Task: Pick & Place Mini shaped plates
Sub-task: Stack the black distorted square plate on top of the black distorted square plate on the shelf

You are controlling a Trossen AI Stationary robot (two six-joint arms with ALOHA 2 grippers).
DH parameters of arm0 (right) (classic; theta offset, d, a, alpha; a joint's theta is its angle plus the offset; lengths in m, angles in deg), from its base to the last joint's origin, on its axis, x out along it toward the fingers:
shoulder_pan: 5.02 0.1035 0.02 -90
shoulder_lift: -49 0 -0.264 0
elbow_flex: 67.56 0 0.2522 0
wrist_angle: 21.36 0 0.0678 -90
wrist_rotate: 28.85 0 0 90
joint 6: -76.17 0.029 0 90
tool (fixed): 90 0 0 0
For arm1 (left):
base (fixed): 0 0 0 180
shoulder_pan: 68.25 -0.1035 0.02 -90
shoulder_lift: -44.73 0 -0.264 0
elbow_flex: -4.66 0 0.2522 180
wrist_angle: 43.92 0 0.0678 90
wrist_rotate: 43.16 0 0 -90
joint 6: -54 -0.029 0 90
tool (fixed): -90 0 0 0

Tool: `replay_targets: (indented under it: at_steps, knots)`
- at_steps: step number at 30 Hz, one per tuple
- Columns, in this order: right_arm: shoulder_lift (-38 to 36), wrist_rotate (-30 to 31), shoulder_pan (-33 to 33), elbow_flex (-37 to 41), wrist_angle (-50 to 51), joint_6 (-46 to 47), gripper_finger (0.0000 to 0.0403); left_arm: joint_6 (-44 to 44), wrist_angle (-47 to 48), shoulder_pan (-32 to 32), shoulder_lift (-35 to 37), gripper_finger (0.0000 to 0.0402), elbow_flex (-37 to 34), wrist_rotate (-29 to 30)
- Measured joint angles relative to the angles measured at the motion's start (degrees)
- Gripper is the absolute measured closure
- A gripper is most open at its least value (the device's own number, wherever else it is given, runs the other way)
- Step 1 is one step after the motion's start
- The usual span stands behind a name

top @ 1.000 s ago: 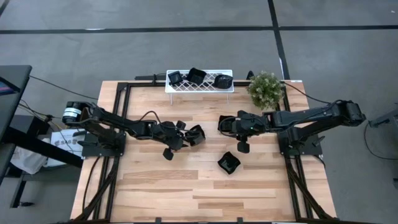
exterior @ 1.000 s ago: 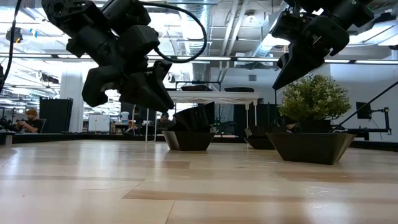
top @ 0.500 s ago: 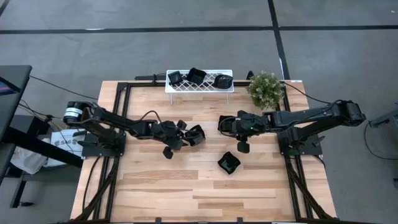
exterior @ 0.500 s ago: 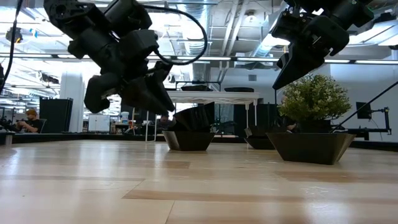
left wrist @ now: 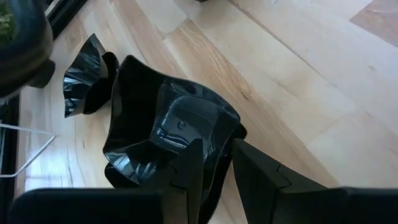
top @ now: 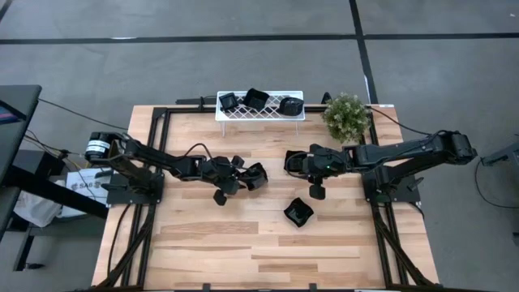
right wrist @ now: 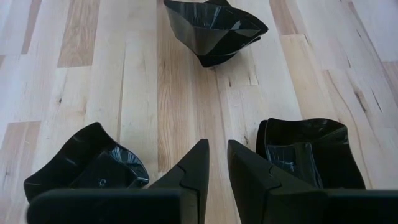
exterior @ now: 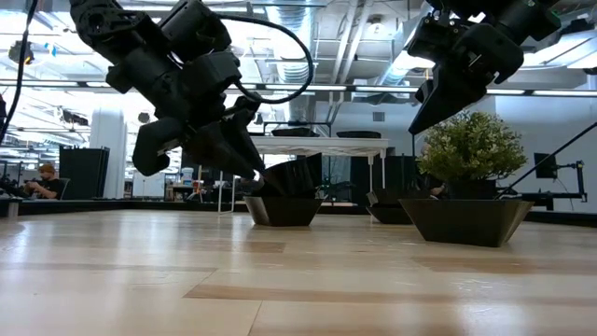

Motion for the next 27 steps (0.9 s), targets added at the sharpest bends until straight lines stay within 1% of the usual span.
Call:
replay_targets:
  at_steps: [14, 20, 23, 27]
  knots:
    - [0.0, 0.0, 0.0, 0.1, -0.1, -0.1, 0.0349, -0.2, -2.6, -0.3, -2.3, 0.0313, 0.0, -0.9]
    - [0.0, 0.0, 0.0, 0.1, -0.1, -0.2, 0.0349, -3.0, -3.0, -0.3, -2.3, 0.0315, 0.0, -1.1]
    - [0.0, 0.0, 0.0, 0.1, -0.1, -0.2, 0.0349, -3.2, -3.1, -0.7, -2.3, 0.0323, 0.0, -2.5]
    - [0.0, 0.0, 0.0, 0.1, -0.1, -0.2, 0.0349, -3.2, -3.1, -1.0, -2.3, 0.0341, 0.0, -2.8]
